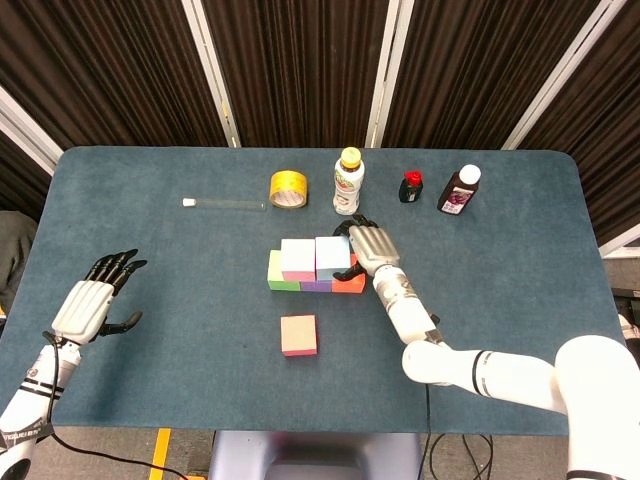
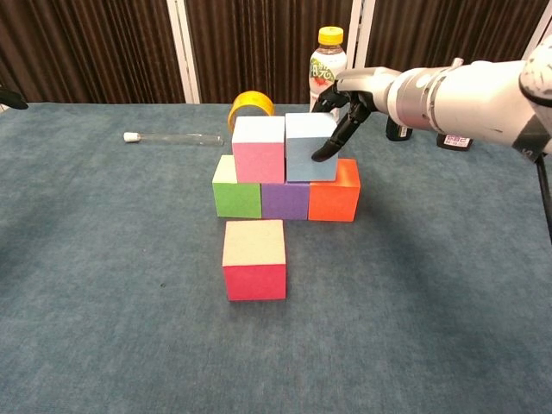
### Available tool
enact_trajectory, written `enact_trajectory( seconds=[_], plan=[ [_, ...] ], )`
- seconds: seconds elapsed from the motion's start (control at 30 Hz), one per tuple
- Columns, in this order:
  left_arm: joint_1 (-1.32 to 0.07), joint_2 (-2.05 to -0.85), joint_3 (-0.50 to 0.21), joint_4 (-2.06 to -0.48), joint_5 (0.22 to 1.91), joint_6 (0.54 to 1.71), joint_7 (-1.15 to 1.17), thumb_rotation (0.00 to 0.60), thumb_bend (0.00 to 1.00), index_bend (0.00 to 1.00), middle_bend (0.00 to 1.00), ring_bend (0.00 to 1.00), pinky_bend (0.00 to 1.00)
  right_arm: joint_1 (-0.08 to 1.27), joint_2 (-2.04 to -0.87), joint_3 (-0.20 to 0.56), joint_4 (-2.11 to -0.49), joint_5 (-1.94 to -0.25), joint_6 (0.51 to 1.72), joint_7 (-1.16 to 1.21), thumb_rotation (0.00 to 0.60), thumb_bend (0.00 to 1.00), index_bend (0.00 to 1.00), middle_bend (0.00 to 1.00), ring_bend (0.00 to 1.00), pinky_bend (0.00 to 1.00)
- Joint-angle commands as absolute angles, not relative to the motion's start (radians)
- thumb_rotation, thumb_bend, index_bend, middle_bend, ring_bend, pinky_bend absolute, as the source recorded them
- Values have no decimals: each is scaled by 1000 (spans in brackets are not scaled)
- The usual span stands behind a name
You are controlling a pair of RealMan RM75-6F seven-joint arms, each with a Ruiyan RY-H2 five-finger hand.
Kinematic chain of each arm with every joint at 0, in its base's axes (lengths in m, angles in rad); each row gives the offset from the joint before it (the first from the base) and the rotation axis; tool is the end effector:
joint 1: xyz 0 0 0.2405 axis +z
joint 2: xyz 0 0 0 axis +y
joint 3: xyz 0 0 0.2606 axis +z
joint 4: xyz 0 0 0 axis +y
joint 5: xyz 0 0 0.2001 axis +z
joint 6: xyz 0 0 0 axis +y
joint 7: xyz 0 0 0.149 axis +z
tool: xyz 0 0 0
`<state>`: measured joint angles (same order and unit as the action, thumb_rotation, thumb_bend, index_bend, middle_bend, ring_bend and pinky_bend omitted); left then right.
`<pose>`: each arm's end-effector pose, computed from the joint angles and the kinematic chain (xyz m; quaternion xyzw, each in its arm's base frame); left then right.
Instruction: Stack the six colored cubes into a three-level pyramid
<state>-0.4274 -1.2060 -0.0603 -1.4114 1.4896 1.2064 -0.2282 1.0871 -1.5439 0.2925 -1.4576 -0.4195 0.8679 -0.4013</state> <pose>-0.2793 0.2959 0.1282 -0.6708 -0.3985 -0.4181 0.4652 -0.0765 -0.4162 -0.0062 0.6596 -0.5288 0.3548 0.3993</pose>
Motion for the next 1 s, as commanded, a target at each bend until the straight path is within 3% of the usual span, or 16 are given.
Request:
enact_trajectory(
  seconds=[0.03,1.0],
  plan=[
    [-427,-1206,-59,-1411,1490,1206,-228,600,308,119,0,0,84,1087,-1544,294,-1460,-419,869,-402,600,274,450,287,130,231],
    [-429,-1208,-54,-1406,1491,1190,-237,600,309,108,0,0,84,1089,-1542,286,-1472,-416,881,-430,600,274,447,284,130,217]
  ],
)
